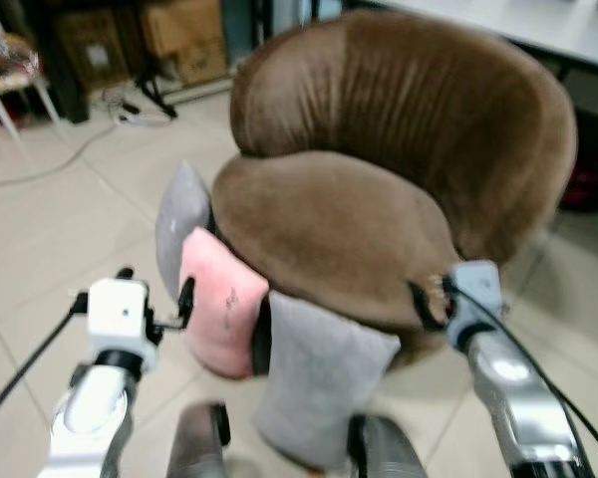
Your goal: Move the pillow to the sofa from floor
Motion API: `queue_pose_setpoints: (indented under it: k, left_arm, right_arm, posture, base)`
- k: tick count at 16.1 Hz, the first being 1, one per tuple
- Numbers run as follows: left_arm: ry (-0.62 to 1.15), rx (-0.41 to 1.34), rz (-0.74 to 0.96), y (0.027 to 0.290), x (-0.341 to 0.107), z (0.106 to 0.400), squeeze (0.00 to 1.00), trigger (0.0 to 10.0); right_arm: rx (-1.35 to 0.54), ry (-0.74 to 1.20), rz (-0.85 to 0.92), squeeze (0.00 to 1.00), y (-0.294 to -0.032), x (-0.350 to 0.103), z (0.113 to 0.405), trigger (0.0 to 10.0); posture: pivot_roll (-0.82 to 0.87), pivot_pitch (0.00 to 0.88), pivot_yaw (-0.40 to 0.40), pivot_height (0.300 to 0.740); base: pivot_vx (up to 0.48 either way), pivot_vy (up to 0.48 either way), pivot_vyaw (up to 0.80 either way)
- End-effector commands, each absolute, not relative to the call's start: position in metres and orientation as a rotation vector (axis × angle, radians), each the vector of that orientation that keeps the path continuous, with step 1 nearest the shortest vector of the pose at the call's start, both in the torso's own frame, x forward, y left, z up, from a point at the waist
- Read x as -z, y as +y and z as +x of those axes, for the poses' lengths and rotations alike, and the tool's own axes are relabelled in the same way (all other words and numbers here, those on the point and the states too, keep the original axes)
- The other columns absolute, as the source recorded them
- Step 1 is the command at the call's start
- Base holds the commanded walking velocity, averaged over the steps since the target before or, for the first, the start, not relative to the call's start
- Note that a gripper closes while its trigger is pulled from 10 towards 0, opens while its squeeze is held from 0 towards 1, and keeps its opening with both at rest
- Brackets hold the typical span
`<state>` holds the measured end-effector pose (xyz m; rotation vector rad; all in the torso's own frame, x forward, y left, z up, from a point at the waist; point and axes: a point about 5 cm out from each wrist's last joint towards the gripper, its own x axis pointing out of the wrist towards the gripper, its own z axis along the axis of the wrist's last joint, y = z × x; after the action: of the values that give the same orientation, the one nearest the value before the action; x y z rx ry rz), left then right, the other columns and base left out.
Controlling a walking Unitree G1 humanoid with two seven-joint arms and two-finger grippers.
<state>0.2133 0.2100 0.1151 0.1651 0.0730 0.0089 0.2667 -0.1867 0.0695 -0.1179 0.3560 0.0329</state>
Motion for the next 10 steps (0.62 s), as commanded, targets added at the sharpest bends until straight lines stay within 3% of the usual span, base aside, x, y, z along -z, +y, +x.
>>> queue_pose_setpoints:
  k: [1, 6, 10]
  left_arm:
    - [0.088, -0.022, 0.186, 0.2144, -0.1136, 0.2117, 0.0, 10.0]
    - [0.095, -0.03, 0.209, 0.2139, -0.1115, 0.2114, 0.0, 10.0]
    - [0.096, -0.022, 0.214, 0.2125, -0.1113, 0.2114, 0.0, 10.0]
  right_arm:
    - [-0.067, 0.333, -0.116, 0.0, -0.1747, -0.0749, 0.2715, 10.0]
    - [-0.09, 0.353, -0.097, 0.0, -0.18, -0.0715, 0.2729, 10.0]
    - [-0.134, 0.362, -0.095, 0.0, -0.1773, -0.07, 0.2762, 10.0]
  posture:
    - [-0.03, 0.0, -0.054, 0.555]
    - [-0.03, 0.0, -0.054, 0.55]
    - [-0.03, 0.0, -0.047, 0.51]
  base:
    - [0.277, 0.0, 0.0]
    - [0.0, 0.0, 0.0]
    - [0.0, 0.0, 0.0]
